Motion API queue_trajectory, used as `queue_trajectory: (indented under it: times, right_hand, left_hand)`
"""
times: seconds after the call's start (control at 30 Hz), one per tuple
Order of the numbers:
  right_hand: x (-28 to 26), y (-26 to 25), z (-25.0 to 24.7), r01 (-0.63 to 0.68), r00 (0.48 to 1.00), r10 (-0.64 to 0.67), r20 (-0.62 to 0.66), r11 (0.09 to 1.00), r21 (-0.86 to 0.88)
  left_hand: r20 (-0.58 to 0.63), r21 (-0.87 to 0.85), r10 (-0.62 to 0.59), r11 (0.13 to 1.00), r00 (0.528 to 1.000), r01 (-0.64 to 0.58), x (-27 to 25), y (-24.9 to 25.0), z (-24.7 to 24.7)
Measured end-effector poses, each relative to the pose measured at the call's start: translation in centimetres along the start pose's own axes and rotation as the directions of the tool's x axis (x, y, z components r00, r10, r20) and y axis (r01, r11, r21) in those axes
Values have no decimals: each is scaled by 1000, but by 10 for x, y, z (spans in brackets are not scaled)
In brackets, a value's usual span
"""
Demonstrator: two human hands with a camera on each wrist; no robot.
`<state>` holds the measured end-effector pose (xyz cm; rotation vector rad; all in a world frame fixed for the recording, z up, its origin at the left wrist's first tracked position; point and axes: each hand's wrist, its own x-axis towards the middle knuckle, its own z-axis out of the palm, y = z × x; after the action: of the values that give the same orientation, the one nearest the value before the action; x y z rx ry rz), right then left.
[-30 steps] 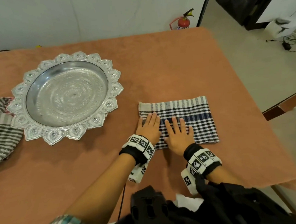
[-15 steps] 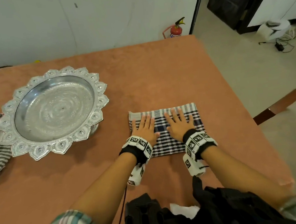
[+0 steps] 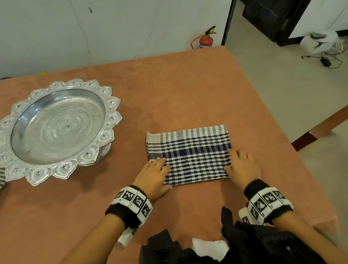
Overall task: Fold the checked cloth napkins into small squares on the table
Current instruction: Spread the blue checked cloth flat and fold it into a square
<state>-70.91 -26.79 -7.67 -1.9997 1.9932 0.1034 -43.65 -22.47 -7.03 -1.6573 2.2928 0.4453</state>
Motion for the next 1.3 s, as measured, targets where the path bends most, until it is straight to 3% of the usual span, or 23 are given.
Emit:
queue_trajectory:
  times: [0.3, 0.43, 0.53, 0.63, 0.8, 0.97, 1.03, 1.17, 1.3]
  right_hand:
    - [-11, 2, -9, -82, 983, 1, 183, 895, 439]
    - [-11, 7, -15, -151, 978, 11, 210, 732, 665]
    - [-10, 11, -19, -196, 963, -13, 271, 656, 729]
    - [-9, 14, -20, -156, 959, -55, 278, 717, 680]
    - [-13, 17, -14, 117, 980, -167, 109, 925, 361]
    - [-20, 32, -22, 309, 927, -312, 206, 950, 46]
    - [-18, 33, -27, 345, 924, -349, 158, 937, 56]
    - [-1, 18, -39, 236, 962, -271, 32, 885, 401]
    - [39, 0, -33, 144, 989, -145, -30, 899, 414]
  left_hand:
    - [-202, 132, 60, 991, 978, -33, -10, 1, 17]
    - [-297, 182, 75, 983, 952, -21, -13, 7, 17]
    - [-311, 152, 86, 988, 947, -40, -12, 4, 18]
    - [-342, 113, 111, 991, 933, -76, -13, -1, 15]
    - [-354, -37, 113, 990, 929, -135, -23, -9, 12]
    - [-70, -307, 64, 948, 996, -82, -43, -8, -9]
    - [-106, -382, 13, 923, 994, -52, -43, -6, -18]
    - [-195, -572, -292, 809, 936, 133, -25, -16, -24]
    - [-139, -679, -495, 678, 857, 282, -2, -22, -22]
